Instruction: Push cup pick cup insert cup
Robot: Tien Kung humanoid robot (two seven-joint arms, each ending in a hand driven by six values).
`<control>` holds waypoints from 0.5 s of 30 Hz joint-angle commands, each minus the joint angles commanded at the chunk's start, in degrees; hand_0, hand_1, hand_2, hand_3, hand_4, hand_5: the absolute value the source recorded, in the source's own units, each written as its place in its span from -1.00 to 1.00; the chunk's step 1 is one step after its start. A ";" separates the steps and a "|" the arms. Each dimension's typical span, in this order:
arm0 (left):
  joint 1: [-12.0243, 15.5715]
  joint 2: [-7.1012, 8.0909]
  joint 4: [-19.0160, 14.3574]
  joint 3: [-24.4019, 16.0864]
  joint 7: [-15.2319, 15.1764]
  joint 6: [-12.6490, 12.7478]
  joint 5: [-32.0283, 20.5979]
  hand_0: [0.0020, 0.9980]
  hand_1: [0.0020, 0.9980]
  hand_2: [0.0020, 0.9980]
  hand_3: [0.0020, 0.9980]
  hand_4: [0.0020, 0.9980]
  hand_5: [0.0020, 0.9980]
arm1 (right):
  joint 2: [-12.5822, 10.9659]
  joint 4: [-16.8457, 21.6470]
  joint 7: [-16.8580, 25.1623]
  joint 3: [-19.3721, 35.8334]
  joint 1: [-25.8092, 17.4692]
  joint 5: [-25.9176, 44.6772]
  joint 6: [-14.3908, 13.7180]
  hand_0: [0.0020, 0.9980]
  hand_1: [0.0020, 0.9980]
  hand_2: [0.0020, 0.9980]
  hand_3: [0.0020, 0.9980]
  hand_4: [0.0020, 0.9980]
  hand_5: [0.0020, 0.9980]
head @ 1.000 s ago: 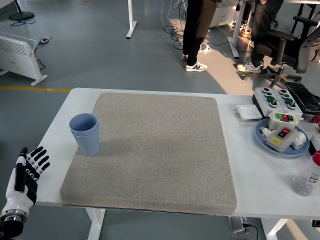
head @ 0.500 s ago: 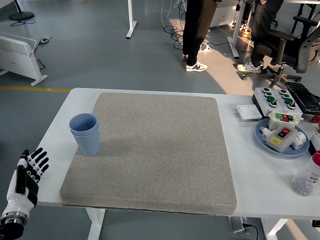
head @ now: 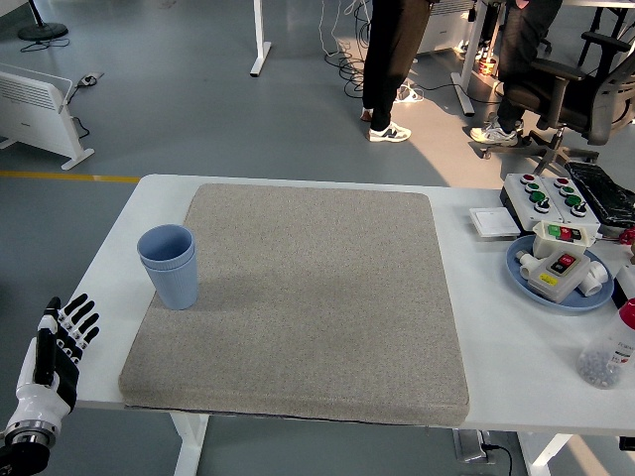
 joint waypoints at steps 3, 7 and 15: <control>-0.01 0.01 0.03 0.15 0.19 0.11 0.20 0.78 0.77 0.75 0.59 0.20 1.00 | 0.01 0.01 -0.10 0.17 0.00 -0.29 0.10 0.05 0.09 0.24 0.13 -0.77 -0.11; 0.05 0.07 0.06 0.33 0.38 0.25 0.38 0.77 0.77 0.75 0.59 0.19 1.00 | 0.06 0.05 -0.31 0.30 -0.05 -0.53 0.24 0.05 0.09 0.24 0.13 -0.77 -0.11; -0.15 0.20 0.14 0.60 0.42 0.41 0.62 0.77 0.77 0.75 0.57 0.19 1.00 | 0.09 0.16 -0.54 0.07 0.11 -0.31 0.30 0.05 0.09 0.24 0.13 -0.77 -0.10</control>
